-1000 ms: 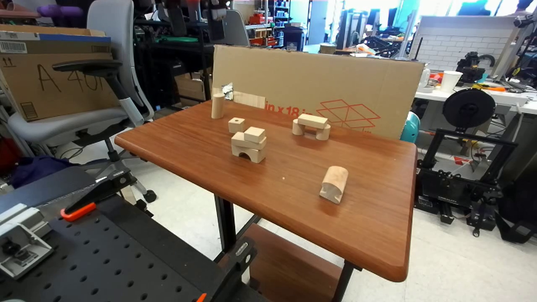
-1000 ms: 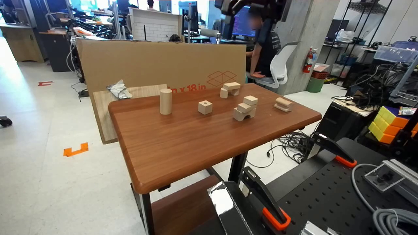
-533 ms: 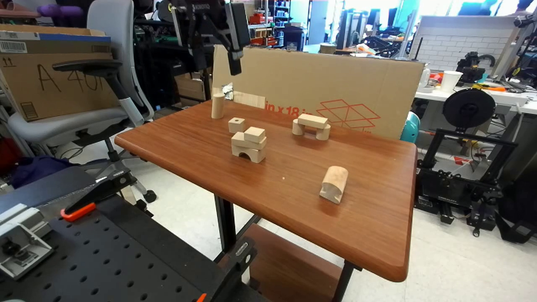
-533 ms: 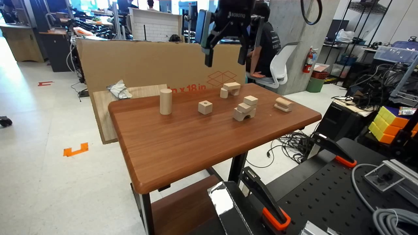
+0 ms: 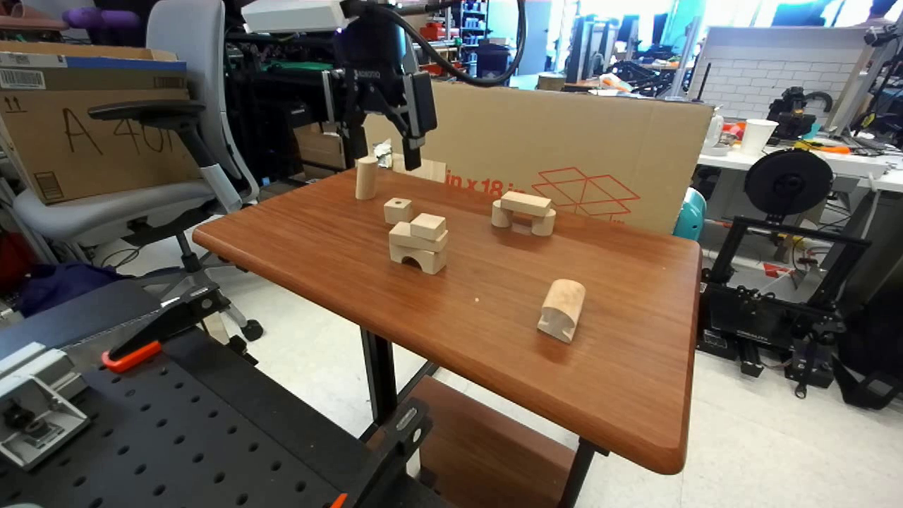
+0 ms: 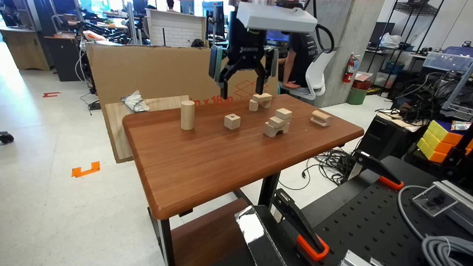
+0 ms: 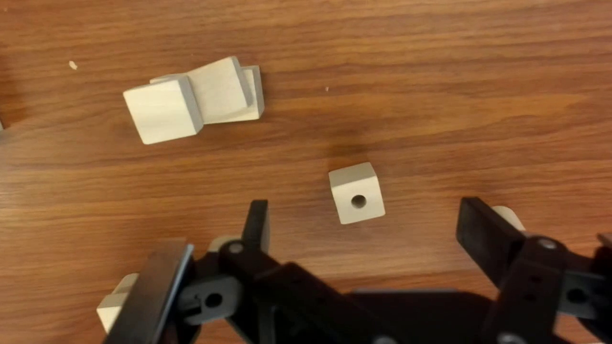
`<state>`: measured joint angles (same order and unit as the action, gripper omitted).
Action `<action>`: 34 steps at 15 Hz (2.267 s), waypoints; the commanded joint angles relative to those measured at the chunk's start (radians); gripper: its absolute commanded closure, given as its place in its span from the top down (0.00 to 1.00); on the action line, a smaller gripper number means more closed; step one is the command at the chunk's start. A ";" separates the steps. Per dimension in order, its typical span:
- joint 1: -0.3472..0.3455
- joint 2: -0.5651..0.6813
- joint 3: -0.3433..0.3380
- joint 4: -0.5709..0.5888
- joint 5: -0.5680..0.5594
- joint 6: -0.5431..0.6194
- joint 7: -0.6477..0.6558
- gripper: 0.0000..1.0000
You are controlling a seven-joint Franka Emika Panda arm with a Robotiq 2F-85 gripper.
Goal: Put the square block on the back blocks
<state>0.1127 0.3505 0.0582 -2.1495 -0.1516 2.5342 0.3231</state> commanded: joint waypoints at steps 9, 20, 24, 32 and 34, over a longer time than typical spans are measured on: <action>0.053 0.173 -0.037 0.182 -0.008 -0.107 -0.078 1.00; 0.064 0.267 -0.068 0.280 -0.012 -0.167 -0.084 0.75; 0.064 0.279 -0.068 0.301 -0.009 -0.192 -0.089 0.46; 0.058 0.227 -0.062 0.308 -0.006 -0.189 -0.100 0.10; 0.052 0.202 -0.063 0.314 -0.005 -0.178 -0.104 0.10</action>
<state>0.1613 0.5988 0.0048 -1.8386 -0.1522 2.3558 0.2362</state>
